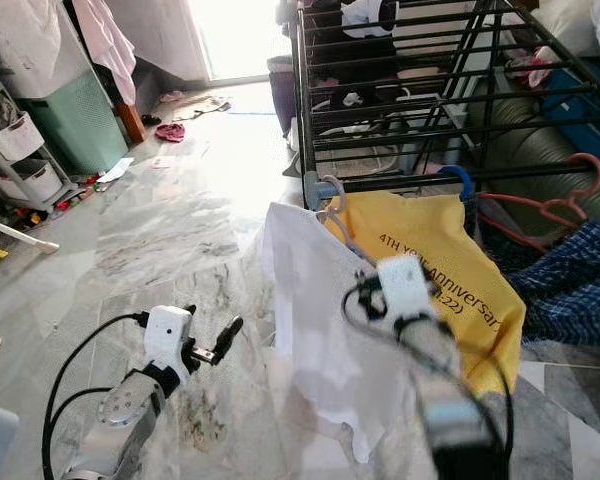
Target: Hang hanger
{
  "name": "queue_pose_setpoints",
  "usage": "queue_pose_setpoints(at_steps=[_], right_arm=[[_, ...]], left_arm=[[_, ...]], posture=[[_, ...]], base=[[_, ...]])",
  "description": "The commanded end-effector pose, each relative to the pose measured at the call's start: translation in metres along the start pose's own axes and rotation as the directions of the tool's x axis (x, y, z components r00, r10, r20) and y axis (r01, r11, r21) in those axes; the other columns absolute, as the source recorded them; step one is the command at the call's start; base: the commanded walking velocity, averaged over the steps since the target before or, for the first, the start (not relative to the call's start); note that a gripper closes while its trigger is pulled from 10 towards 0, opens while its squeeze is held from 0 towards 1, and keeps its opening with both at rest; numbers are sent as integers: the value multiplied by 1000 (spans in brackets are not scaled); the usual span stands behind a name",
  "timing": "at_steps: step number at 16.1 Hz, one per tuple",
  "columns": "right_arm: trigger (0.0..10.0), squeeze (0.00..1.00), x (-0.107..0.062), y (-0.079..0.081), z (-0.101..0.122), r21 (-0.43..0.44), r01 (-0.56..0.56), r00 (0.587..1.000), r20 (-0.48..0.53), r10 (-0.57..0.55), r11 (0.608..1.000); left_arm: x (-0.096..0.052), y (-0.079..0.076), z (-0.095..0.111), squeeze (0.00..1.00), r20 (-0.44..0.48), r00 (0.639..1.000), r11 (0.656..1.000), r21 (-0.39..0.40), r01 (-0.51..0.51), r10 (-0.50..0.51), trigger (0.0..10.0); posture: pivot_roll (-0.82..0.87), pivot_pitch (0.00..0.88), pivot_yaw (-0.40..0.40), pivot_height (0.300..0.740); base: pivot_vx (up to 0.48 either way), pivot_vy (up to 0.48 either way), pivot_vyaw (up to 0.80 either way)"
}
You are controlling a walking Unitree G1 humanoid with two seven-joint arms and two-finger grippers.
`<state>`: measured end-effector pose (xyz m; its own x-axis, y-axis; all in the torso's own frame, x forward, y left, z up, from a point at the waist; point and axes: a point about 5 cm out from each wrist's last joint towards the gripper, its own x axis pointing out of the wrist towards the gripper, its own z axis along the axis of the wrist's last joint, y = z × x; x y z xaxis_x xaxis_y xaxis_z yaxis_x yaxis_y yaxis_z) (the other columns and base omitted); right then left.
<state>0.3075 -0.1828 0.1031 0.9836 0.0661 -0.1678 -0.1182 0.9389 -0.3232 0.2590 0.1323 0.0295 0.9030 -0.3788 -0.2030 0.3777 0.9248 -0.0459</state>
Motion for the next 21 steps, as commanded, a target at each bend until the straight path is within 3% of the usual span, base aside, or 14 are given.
queue_pose_setpoints(at_steps=[1,5,7,12,13,14,18,21], right_arm=[[10000,0,12,-6,6,6,-19,1000,-7,19,1000],[10000,0,37,-7,14,-22,-175,982,-82,173,984],[10000,0,46,-9,13,-10,-219,968,-129,216,976],[10000,0,57,-5,9,26,-291,937,-191,291,956],[7294,0,59,-2,8,32,-299,934,-196,299,954],[0,0,60,0,8,34,-304,933,-194,304,952],[0,0,66,3,10,90,-267,938,-205,280,960],[0,0,67,3,9,75,-258,941,-207,268,963]], left_arm=[[-1,1,1,0,-2,1000,1000,-1,7,-7,10000],[-2,-3,3,0,9,999,999,-20,42,-42,10000],[-5,-11,12,0,79,988,987,-74,141,-136,10000],[-12,-27,32,0,145,922,923,-96,374,-358,10000],[-13,-29,33,0,142,910,911,-90,403,-389,10000],[-13,-29,34,0,138,904,905,-83,418,-405,10000],[-10,-27,30,0,98,915,915,-65,399,-392,10000],[-10,-27,27,0,88,916,915,-64,398,-392,10000]], posture=[[-188,0,97,740],[-182,0,98,740],[-179,0,95,740],[-164,0,86,740],[-164,0,87,740],[-166,0,89,740],[-165,0,91,740],[-162,0,92,740]], base=[[0,0,0],[0,0,0],[0,0,0],[0,0,0],[0,0,0],[0,0,0],[0,0,0],[0,0,0]])
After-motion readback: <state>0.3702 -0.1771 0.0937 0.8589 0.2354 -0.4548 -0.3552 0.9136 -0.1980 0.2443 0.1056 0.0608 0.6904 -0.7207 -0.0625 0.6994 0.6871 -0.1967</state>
